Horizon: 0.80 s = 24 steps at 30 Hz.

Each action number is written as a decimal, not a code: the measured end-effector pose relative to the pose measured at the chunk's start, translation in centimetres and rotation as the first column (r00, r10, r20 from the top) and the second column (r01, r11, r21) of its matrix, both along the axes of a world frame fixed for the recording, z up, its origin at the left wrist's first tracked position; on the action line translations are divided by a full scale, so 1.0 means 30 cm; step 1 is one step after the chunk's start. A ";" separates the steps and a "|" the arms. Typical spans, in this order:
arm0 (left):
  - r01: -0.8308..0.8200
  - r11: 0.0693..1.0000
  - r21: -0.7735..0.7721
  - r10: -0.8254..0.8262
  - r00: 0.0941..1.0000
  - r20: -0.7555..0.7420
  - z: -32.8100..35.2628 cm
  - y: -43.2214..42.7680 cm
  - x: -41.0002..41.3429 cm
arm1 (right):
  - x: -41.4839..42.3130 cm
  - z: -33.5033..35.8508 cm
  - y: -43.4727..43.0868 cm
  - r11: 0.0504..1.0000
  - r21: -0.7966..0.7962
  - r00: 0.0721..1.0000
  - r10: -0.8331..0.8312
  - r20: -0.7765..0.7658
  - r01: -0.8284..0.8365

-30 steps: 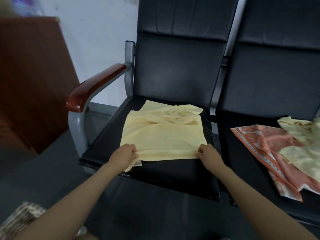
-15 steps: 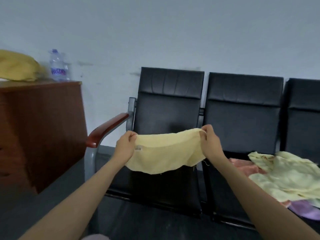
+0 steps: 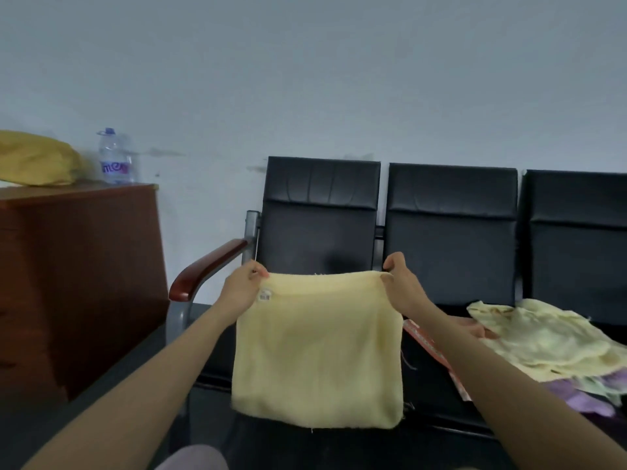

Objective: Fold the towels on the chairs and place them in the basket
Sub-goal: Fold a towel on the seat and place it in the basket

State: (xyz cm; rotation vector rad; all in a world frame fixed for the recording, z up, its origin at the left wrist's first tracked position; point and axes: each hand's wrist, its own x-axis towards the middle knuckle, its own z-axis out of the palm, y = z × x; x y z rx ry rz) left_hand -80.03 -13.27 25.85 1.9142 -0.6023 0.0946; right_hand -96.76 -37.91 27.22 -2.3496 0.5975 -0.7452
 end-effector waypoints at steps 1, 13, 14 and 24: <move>0.010 0.999 0.043 -0.008 1.000 -0.029 -0.037 -0.011 0.004 | 0.008 -0.039 -0.009 1.000 -0.016 0.999 -0.008 -0.031 0.008; 0.213 0.828 0.519 -0.187 0.977 -0.103 -0.384 -0.149 0.159 | 0.132 -0.363 -0.180 0.992 0.042 0.921 0.130 -0.367 -0.123; 0.191 0.847 0.496 -0.174 0.981 -0.082 -0.401 -0.162 0.182 | 0.145 -0.385 -0.200 0.990 0.050 0.926 0.138 -0.351 -0.129; 0.231 0.894 0.384 -0.142 0.958 -0.248 -0.374 -0.295 0.450 | 0.340 -0.415 -0.405 0.966 0.246 0.949 0.149 -0.277 -0.080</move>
